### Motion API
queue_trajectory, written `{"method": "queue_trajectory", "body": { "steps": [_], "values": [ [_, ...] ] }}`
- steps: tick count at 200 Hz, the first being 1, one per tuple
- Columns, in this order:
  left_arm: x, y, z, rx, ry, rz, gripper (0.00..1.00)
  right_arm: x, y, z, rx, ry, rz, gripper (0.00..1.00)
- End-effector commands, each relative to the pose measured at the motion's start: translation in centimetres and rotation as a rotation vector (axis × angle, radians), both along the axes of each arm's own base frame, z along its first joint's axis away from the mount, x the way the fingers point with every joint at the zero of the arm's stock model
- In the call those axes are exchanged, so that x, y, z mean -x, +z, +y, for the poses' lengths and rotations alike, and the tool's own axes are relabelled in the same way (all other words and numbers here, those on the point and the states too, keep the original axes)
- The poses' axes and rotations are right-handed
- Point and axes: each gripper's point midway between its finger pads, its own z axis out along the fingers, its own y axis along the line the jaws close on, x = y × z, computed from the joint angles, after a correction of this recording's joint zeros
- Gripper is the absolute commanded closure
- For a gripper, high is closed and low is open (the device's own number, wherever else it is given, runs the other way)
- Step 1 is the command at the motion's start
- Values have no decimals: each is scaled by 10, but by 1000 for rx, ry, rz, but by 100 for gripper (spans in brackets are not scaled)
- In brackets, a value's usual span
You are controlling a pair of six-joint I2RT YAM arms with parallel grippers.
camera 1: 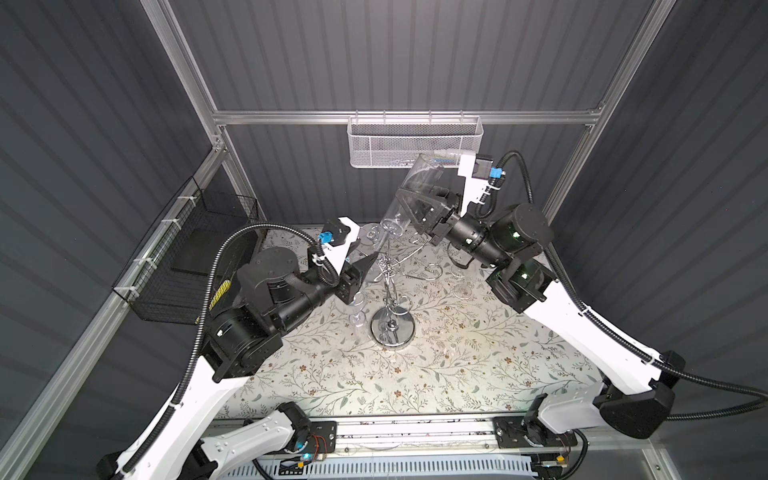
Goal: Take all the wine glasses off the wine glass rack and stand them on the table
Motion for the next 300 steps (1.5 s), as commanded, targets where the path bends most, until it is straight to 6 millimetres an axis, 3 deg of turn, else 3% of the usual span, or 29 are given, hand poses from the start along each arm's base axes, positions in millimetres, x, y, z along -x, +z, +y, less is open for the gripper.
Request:
{"method": "queue_trajectory", "body": {
  "steps": [1,41,83,151,154,157,225,300],
  "values": [
    [10,23,18,96,37,-37,54,10,30,-28,-37,-43,-90,58],
    [24,33,37,162,58,-40,55,-3,40,-62,-16,-149,-126,60],
    [29,27,50,151,94,-22,57,-4,42,-96,75,-255,-200,60],
    [36,27,65,184,121,-19,59,-1,19,-139,253,-449,-249,60],
    [37,28,65,186,121,-20,59,9,24,-145,244,-458,-266,60],
    [37,28,66,186,123,-20,59,7,25,-152,241,-494,-255,60],
    [41,27,70,207,126,-7,60,-7,-44,-182,359,-624,-154,60],
    [43,20,70,224,122,32,60,-23,-135,-190,426,-695,-100,60]
  ]
}}
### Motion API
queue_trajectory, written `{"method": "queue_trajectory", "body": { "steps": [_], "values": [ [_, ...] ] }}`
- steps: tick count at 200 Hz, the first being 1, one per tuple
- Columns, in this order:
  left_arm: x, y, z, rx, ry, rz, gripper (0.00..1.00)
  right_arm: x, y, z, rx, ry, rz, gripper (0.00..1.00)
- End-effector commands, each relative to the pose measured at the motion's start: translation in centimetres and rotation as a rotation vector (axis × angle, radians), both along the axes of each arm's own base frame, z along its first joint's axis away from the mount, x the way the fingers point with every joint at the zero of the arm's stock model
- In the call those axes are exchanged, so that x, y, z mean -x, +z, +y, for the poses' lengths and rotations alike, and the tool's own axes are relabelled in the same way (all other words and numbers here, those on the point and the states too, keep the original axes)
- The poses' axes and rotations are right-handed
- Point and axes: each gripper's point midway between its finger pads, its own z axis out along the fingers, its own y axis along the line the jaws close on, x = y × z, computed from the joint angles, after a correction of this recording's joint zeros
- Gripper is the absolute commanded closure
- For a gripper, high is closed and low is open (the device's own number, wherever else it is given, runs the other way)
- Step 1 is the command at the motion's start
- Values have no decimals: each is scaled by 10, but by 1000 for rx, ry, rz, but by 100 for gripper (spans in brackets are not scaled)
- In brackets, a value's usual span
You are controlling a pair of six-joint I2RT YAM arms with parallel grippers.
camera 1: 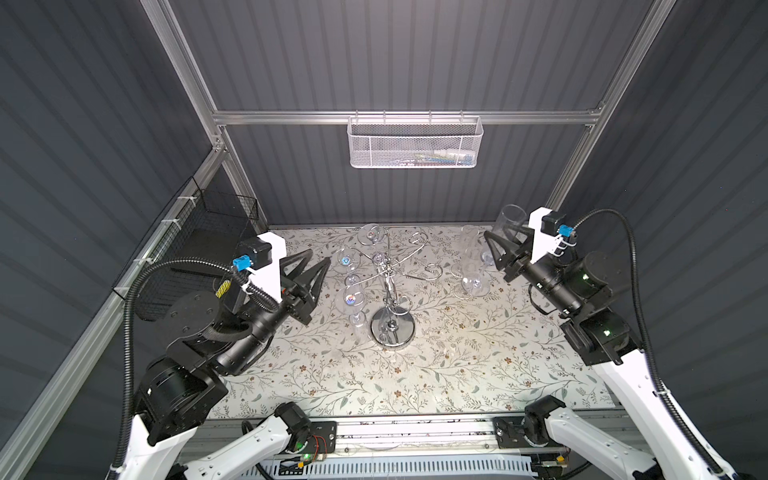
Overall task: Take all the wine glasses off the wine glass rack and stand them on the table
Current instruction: 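Carry the flute with the right gripper while the left gripper opens and withdraws, then lower the flute upright onto the table beside the standing flutes with the right gripper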
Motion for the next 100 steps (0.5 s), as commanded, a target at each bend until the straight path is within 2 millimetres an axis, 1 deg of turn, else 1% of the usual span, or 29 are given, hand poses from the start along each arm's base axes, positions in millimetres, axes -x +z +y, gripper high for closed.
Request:
{"method": "queue_trajectory", "body": {
  "steps": [1,25,38,100],
  "values": [
    [3,-4,2,18,-2,21,60,3,3,-9,-13,-44,-92,60],
    [2,-8,3,17,3,30,60,-9,-34,-7,15,-64,-68,60],
    [1,-9,3,21,5,33,60,-16,-50,-4,13,-62,-55,60],
    [0,-12,4,37,15,55,61,-53,-110,10,-9,-57,-13,61]
  ]
}}
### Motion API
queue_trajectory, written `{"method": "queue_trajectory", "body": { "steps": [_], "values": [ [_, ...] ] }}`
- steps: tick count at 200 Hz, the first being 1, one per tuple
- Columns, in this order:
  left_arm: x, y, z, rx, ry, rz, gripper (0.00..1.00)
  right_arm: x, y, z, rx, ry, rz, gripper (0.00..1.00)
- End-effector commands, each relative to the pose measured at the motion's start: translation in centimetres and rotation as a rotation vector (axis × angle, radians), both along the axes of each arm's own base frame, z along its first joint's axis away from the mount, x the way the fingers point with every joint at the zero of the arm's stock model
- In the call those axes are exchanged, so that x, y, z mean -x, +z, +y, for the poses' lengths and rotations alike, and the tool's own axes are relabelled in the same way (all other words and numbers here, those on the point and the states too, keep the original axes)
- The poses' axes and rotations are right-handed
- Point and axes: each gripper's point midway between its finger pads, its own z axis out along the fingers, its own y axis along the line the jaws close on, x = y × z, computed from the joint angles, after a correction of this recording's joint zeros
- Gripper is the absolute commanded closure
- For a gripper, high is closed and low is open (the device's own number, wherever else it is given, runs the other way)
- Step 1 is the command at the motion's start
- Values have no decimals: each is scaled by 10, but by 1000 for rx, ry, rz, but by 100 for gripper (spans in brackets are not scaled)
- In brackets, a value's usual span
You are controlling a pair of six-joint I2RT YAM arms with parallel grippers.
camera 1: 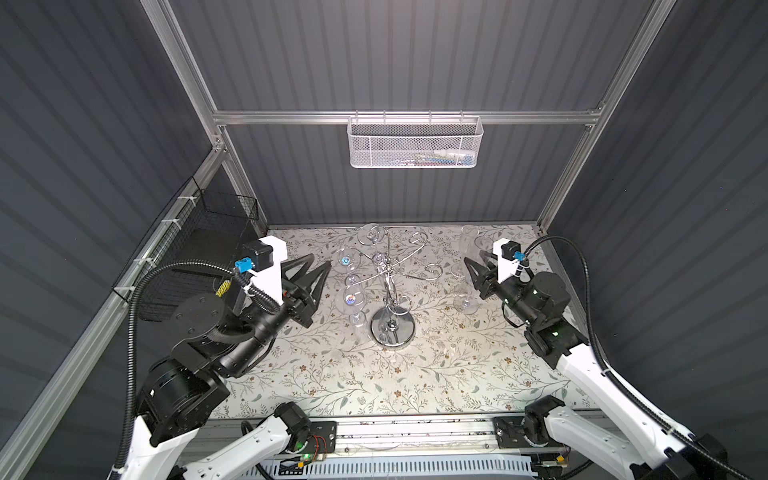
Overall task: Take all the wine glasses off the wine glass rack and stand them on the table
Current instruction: 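Lower the flute upright onto the table beside the standing flutes with the right gripper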
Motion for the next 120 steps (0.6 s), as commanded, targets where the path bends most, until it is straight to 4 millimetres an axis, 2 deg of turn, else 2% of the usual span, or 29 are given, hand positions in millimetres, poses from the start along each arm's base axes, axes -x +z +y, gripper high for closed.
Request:
{"method": "queue_trajectory", "body": {
  "steps": [1,9,37,43,47,59,120],
  "values": [
    [-1,-8,2,8,14,29,61,-7,17,-1,-68,-14,-112,60],
    [-5,-18,-1,-6,15,48,61,-11,9,1,-70,-12,-107,61],
    [-7,-23,-2,-15,22,64,61,-21,-11,5,-74,-13,-114,61],
    [-8,-24,-2,-16,24,66,61,-21,-11,5,-79,-13,-125,61],
    [-8,-24,-2,-16,25,66,61,-27,-23,7,-68,-14,-101,62],
    [-10,-25,-3,-15,30,67,61,-31,-32,9,-59,-10,-98,62],
    [-14,-27,-5,-15,40,63,61,-42,-63,17,-80,4,-83,63]
  ]
}}
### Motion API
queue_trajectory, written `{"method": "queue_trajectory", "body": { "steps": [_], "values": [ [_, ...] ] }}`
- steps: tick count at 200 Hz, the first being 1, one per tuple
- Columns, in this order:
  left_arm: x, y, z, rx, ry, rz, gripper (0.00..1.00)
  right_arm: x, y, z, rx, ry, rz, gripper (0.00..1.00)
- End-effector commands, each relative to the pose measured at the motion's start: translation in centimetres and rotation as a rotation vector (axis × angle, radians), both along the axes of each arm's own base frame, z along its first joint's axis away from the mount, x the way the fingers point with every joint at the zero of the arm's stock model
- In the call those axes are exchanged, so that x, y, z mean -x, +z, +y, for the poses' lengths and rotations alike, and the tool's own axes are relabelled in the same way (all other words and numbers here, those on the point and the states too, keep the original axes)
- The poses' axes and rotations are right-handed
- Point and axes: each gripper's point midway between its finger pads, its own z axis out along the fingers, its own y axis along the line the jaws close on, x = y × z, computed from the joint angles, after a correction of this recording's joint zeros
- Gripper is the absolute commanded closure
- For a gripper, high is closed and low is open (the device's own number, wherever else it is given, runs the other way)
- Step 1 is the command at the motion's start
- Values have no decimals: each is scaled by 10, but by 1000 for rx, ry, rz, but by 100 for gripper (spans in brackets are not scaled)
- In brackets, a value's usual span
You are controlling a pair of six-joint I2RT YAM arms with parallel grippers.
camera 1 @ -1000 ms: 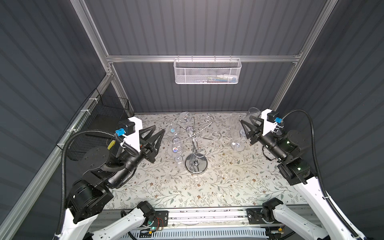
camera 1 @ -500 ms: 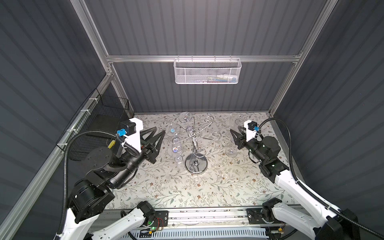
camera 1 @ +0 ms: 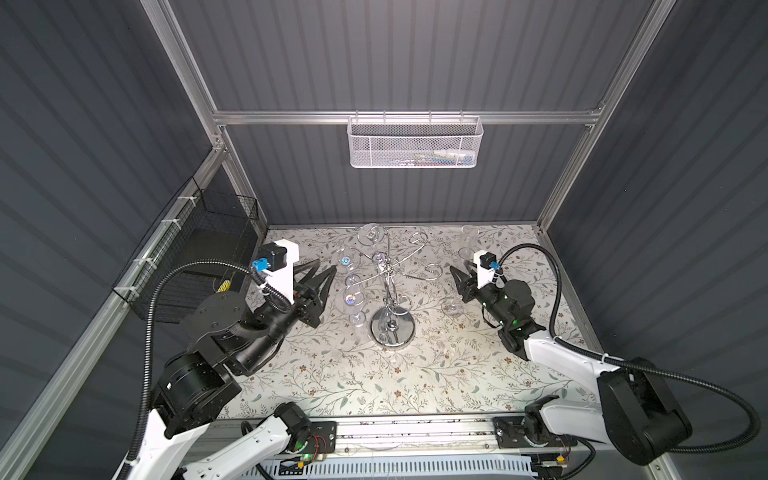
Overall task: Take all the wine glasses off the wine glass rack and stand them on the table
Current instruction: 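Lower the flute upright onto the table beside the standing flutes with the right gripper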
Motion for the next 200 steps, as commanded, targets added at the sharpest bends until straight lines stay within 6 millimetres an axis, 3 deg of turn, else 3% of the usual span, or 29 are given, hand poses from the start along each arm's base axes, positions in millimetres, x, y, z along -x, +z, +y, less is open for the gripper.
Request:
{"method": "queue_trajectory", "body": {
  "steps": [1,99,200],
  "values": [
    [-2,2,0,14,11,-3,61,-3,24,2,-61,8,-103,63],
    [-8,-3,-8,-9,0,3,61,-45,1,34,-28,42,-132,64],
    [-9,-6,-8,-22,7,0,61,-48,-20,41,3,39,-131,60]
  ]
}}
